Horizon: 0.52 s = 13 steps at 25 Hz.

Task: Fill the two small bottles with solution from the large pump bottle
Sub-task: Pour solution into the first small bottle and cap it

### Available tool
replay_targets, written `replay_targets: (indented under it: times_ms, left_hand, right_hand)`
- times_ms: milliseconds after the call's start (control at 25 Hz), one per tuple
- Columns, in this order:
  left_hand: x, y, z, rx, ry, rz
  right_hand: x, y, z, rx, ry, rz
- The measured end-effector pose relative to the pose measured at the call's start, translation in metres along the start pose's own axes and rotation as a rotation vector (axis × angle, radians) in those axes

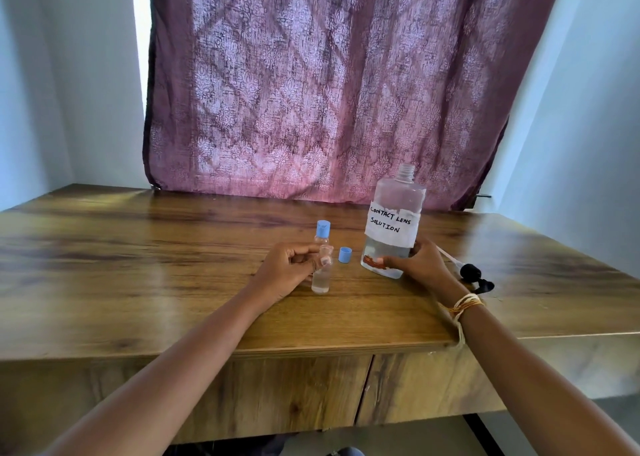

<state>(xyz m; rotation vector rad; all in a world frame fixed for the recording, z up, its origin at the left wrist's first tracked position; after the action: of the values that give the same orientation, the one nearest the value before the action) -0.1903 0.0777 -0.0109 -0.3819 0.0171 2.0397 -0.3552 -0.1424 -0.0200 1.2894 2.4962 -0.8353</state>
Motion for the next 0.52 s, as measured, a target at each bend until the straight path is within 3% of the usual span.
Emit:
replay_targets:
  times_ms: [520]
  left_hand:
    - [0.0, 0.002, 0.0, 0.007, -0.022, -0.022]
  right_hand:
    - [-0.031, -0.009, 0.012, -0.099, 0.095, -0.08]
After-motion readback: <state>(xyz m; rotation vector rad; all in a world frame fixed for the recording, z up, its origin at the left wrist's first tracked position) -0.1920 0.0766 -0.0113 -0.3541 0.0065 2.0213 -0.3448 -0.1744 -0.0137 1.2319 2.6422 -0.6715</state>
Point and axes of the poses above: each hand's wrist, its own x-axis away from the middle knuckle, its own y-axis out of the palm, z = x × y, the point moved 6 cm from there along -x, towards the middle knuckle, and after that the axes turned 9 degrees about -y, right-handed, at the moved point
